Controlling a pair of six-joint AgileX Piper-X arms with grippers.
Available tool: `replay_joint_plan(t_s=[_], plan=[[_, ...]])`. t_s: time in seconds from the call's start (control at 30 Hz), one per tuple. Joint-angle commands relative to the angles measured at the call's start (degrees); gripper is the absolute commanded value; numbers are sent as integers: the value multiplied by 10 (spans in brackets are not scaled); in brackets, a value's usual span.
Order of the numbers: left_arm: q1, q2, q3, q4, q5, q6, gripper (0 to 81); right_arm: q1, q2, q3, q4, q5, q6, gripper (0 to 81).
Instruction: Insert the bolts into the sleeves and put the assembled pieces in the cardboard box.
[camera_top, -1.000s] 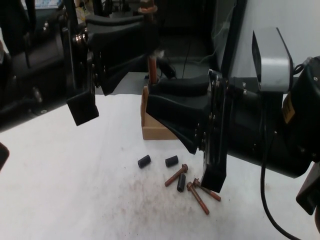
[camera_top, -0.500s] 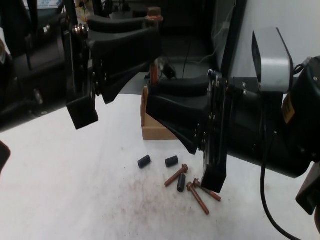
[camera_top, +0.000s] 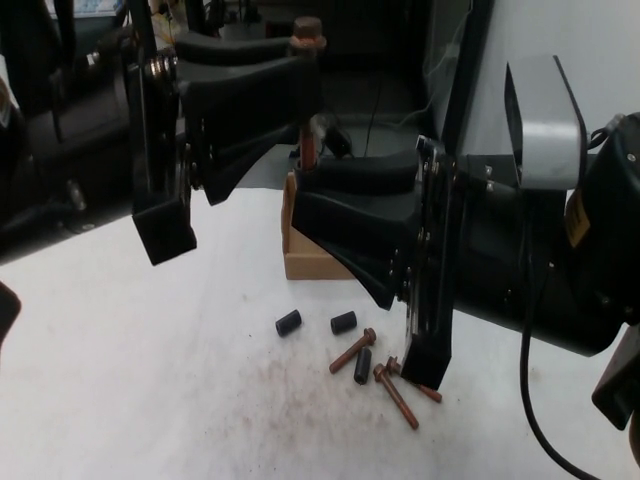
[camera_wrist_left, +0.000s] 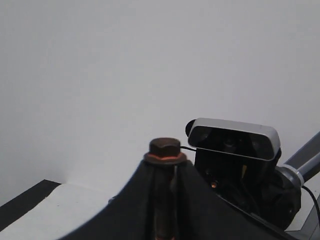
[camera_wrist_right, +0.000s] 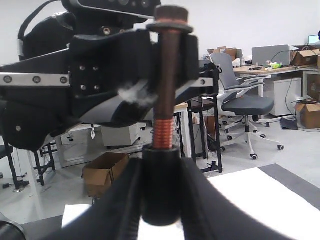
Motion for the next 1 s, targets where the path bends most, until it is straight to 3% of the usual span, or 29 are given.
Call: replay_joint_plan(t_s=[0.0, 0.43, 0.63, 0.97], plan=[[1, -16, -8, -11, 23, 31, 3, -2, 0, -2, -4, 3, -5, 9], [1, -28, -8, -6, 60, 34, 3, -2, 0, -2, -4, 12, -5, 9], [1, -28, -8, 52, 52, 146, 3, -2, 0, -2, -4, 12, -5, 9], [1, -28, -8, 53, 45, 153, 3, -2, 0, -2, -4, 12, -5, 9]])
